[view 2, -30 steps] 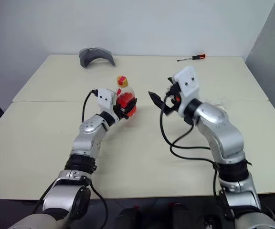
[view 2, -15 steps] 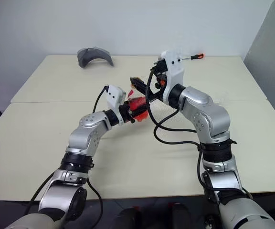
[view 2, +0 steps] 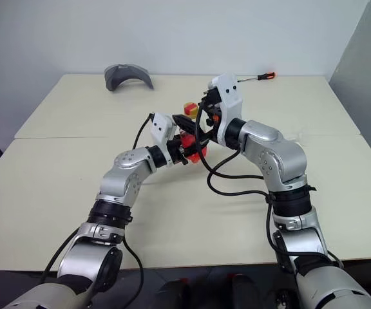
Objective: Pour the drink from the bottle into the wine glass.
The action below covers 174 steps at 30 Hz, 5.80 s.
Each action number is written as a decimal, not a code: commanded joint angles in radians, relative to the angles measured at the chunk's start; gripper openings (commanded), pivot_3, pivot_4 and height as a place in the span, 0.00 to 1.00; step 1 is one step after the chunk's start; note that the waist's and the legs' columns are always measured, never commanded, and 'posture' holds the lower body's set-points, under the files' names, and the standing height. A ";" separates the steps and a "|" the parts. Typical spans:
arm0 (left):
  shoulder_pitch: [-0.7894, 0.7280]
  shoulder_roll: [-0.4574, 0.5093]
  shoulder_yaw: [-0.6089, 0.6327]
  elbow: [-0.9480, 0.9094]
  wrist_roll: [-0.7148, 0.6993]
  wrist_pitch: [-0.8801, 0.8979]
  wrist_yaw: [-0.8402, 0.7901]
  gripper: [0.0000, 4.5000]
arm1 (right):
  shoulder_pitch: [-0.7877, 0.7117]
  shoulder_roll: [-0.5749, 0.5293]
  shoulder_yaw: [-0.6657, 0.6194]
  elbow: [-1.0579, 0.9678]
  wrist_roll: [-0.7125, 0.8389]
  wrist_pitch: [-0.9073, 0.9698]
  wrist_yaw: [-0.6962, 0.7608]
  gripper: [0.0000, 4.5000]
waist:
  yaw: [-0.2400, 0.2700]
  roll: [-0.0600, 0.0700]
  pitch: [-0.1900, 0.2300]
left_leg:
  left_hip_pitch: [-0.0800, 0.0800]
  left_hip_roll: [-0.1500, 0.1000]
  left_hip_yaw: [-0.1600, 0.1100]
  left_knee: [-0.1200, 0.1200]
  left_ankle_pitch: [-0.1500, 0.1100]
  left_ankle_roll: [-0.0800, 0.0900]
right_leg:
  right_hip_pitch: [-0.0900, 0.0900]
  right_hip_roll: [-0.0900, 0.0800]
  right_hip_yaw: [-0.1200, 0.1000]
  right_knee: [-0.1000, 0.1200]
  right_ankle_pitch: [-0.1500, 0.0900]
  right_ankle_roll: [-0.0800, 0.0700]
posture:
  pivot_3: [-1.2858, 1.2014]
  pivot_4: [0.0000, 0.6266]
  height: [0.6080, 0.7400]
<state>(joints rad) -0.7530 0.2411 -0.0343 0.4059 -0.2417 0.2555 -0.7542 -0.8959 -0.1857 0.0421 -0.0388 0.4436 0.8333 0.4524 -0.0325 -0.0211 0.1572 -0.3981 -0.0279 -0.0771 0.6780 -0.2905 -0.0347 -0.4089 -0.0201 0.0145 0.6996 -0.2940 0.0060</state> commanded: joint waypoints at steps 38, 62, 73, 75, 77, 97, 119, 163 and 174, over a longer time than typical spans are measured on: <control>0.375 0.343 0.083 -0.955 -0.412 0.502 -0.114 0.31 | -0.334 -0.091 0.166 0.483 -0.003 -0.349 0.896 0.44 | -0.012 0.003 0.002 | 0.001 0.001 -0.002 0.000 -0.002 0.004 | 0.002 0.000 -0.002 -0.002 0.000 0.000 | 0.52 0.24 1.00; 0.114 0.168 -0.026 -0.428 -0.163 0.207 -0.030 0.31 | -0.102 -0.022 -0.063 -0.122 0.048 0.078 0.064 0.99 | 0.001 0.004 0.003 | -0.001 0.001 -0.001 -0.001 0.000 0.000 | 0.000 0.000 -0.001 -0.001 0.000 0.000 | 0.52 0.24 1.00; 0.109 0.141 -0.038 -0.383 -0.131 0.148 -0.060 0.30 | -0.123 0.013 -0.027 -0.043 0.028 0.041 0.029 0.99 | 0.000 0.004 0.003 | -0.001 0.001 0.001 -0.001 0.000 0.000 | -0.001 0.000 0.000 -0.001 0.000 0.000 | 0.52 0.24 1.00; 0.113 0.147 -0.034 -0.381 -0.130 0.146 -0.062 0.30 | -0.117 0.011 -0.029 -0.053 0.046 0.059 0.039 0.99 | 0.000 0.004 0.003 | -0.001 0.001 0.000 -0.001 0.000 0.000 | -0.001 0.000 0.000 -0.001 0.000 0.000 | 0.52 0.24 1.00; 0.116 0.152 -0.031 -0.379 -0.128 0.144 -0.065 0.30 | -0.114 0.012 -0.038 -0.066 0.070 0.082 0.046 0.99 | 0.000 0.004 0.003 | -0.001 0.001 0.000 -0.001 0.000 0.000 | -0.001 0.000 0.000 -0.001 0.000 0.000 | 0.52 0.24 1.00; 0.142 0.165 -0.021 -0.419 -0.133 0.164 -0.055 0.30 | -0.091 0.008 -0.033 -0.079 0.130 0.098 0.090 0.12 | 0.000 0.004 0.003 | -0.001 0.001 0.000 -0.001 0.000 0.001 | -0.001 0.000 0.000 -0.001 0.000 0.000 | 0.52 0.24 1.00; 0.130 0.163 -0.025 -0.415 -0.137 0.166 -0.044 0.30 | -0.094 -0.017 -0.038 -0.095 0.193 0.115 0.087 0.43 | 0.000 0.004 0.003 | -0.001 0.001 0.000 -0.001 -0.002 0.004 | -0.001 0.000 0.000 -0.001 0.000 0.000 | 0.52 0.24 1.00; 0.125 0.173 -0.014 -0.470 -0.154 0.207 -0.038 0.29 | -0.061 -0.015 0.012 -0.033 0.114 0.001 0.130 0.28 | 0.000 0.004 0.003 | -0.001 0.001 0.000 -0.001 -0.002 0.004 | -0.001 0.000 0.000 -0.001 0.000 0.000 | 0.52 0.24 1.00; 0.386 0.375 0.110 -1.045 -0.492 0.499 -0.083 0.29 | -0.227 -0.091 0.145 0.097 0.222 -0.054 0.734 0.28 | -0.021 0.005 0.004 | 0.000 0.001 -0.001 -0.002 -0.002 0.004 | -0.001 0.000 0.000 -0.002 0.000 0.000 | 0.52 0.24 1.00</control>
<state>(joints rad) -0.3569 0.6061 0.0641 -0.4990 -0.6309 0.7262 -0.8177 -1.0798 -0.2882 0.1477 0.0486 0.6525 0.8097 1.0938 -0.0533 -0.0164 0.1614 -0.3983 -0.0267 -0.0782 0.6765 -0.2930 -0.0304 -0.4093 -0.0199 0.0139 0.6977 -0.2939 0.0056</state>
